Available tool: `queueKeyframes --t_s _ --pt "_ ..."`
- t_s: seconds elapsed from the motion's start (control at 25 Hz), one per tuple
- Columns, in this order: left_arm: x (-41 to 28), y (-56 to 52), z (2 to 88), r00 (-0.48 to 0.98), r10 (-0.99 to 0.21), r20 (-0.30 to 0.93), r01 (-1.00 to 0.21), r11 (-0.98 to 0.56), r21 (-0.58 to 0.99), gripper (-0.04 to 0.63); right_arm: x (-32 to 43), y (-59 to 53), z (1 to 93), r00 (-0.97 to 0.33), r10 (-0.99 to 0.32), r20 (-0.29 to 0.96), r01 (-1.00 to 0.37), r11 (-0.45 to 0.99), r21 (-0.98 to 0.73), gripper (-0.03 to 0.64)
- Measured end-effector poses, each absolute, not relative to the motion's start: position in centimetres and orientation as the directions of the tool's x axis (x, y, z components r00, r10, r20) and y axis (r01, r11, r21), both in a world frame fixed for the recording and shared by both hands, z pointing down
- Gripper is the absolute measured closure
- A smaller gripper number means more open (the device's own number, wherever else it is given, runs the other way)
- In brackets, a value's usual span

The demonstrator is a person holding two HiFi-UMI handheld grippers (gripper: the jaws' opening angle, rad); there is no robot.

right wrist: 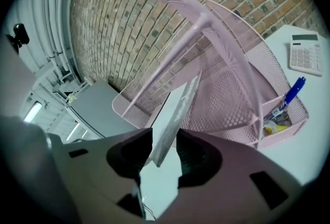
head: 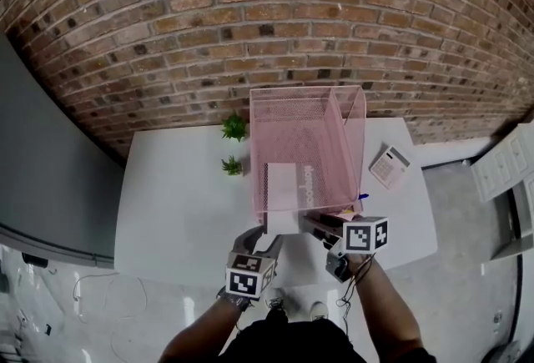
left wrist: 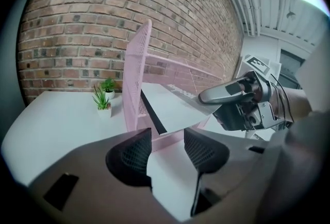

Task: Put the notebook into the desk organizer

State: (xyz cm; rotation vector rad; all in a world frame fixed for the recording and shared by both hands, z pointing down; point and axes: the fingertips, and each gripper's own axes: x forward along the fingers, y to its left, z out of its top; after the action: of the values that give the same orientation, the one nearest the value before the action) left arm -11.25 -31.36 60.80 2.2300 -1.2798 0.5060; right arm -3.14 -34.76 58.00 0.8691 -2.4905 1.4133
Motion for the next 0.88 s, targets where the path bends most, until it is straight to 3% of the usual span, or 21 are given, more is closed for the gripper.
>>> queueKeyframes --t_s 0.2,0.56,0.88 --pt "-11.1 -31.6 60.8 0.493 -0.682 0.54 -0.87 -0.404 0.283 0.397 -3.0 -34.0 58.1 -0.817 -0.374 0.438 -0.573 0.448 -0.687 0.412" --pt "-11.0 -32.0 60.4 0.483 -0.688 0.541 -0.876 -0.379 0.299 0.399 -2.1 -32.4 59.0 -0.773 -0.362 0.521 -0.632 0.517 -0.578 0.388" --pt "-10.9 -32.5 59.9 0.479 -0.7 0.53 -0.878 -0.363 0.313 0.4 -0.6 -32.2 59.9 -0.601 -0.511 0.614 -0.773 0.568 -0.284 0.387"
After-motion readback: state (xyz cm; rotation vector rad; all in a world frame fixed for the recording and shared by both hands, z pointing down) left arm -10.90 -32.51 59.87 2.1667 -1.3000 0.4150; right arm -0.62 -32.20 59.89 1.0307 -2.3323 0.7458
